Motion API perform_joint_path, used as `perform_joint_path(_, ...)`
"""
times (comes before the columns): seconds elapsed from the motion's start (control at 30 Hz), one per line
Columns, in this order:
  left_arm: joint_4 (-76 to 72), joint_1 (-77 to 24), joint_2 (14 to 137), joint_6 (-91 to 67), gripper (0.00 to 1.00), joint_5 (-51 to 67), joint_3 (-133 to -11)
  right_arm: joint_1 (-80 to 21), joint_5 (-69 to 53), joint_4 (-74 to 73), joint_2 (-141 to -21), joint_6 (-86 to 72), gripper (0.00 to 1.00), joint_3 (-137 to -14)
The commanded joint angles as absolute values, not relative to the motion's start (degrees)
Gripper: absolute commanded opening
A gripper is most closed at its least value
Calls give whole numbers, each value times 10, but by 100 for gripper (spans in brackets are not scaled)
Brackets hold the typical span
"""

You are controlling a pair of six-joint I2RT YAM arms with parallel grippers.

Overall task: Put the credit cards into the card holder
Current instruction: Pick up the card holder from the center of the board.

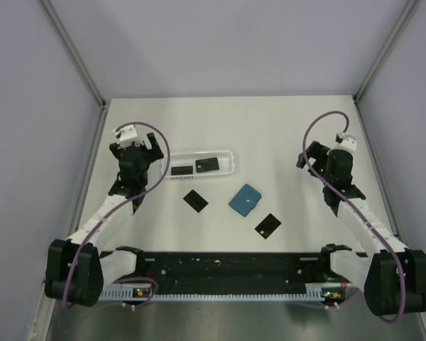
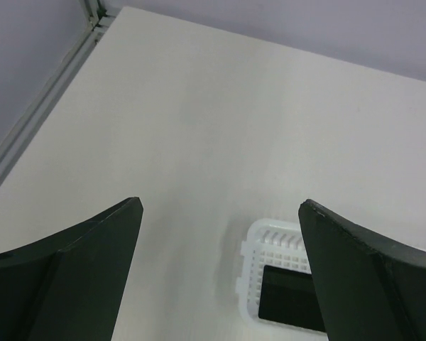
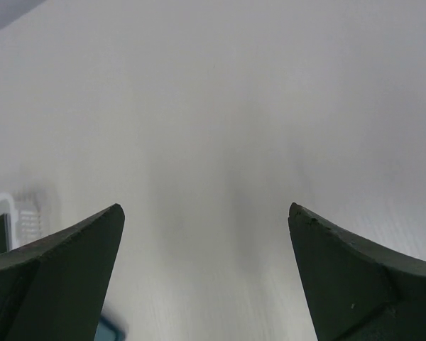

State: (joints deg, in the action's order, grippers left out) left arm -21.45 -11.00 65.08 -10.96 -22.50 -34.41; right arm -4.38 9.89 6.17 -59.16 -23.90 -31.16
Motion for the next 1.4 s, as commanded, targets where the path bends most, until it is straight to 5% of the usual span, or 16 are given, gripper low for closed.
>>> perform_joint_path(0.0,-121,-110,618,-193,99,-239,-335,-49,-60,37,-579,-343,99,-283)
perform_joint_path(0.13,-121,-95,604,-229,99,-264,-302,-78,-111,69,-576,-389,99,-238)
perform_joint_path(0.43,-130,-115,613,-252,91,38,-320,-156,-142,153,-595,-496,92,-152)
perform_joint_path(0.67,-143,-283,627,-242,85,25,-332,-171,-145,182,-610,-547,82,-113)
perform_joint_path(0.87,-174,-386,771,-245,77,48,-384,-181,-164,228,-661,-563,70,-112)
perform_joint_path(1.37,-176,-437,909,-259,73,69,-444,-206,-173,285,-758,-581,59,-120)
